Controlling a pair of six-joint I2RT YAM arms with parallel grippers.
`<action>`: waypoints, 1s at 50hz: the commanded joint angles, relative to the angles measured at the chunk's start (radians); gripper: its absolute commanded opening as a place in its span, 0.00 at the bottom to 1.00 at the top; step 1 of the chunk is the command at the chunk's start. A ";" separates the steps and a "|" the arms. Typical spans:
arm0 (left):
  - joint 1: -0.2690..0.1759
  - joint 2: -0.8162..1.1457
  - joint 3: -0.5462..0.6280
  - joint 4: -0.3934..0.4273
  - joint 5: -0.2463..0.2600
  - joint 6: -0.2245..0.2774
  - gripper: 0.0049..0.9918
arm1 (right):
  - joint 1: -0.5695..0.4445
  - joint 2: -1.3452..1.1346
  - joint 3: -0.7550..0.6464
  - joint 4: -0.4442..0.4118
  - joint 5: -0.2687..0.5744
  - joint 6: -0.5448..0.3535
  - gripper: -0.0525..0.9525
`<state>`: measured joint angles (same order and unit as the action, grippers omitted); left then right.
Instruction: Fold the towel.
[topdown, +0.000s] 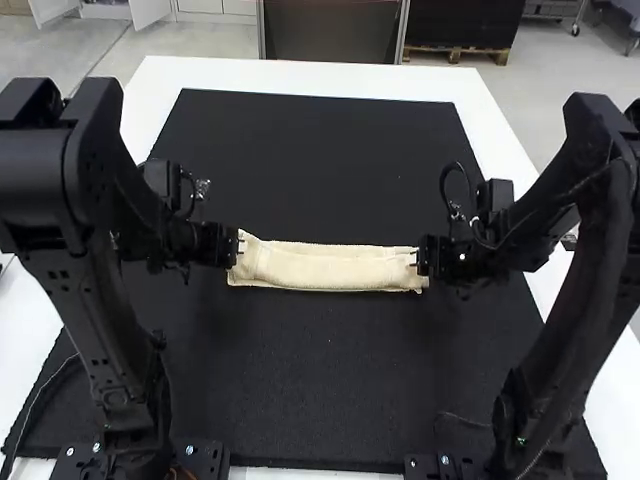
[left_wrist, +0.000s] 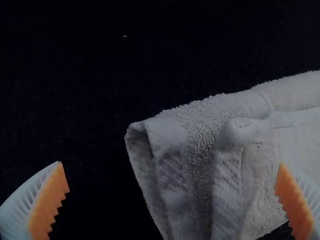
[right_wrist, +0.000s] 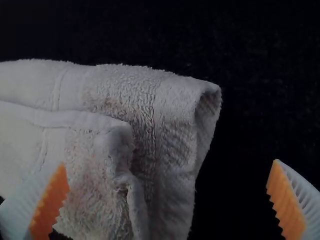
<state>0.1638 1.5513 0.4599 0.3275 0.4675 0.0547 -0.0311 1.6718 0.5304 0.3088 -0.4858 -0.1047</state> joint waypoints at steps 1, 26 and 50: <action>0.033 -0.002 0.003 0.021 0.023 -0.029 0.97 | -0.009 0.014 -0.013 0.006 0.015 0.000 0.96; 0.082 -0.007 0.023 0.025 0.057 -0.067 0.97 | 0.068 0.048 0.016 0.015 0.021 0.008 0.95; 0.080 -0.011 0.033 0.030 0.063 -0.082 0.97 | 0.094 0.045 0.069 0.004 0.036 0.011 0.92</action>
<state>0.2356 1.5513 0.4618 0.3492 0.5159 -0.0185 0.0429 1.7134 0.5701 0.3161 -0.4133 -0.0967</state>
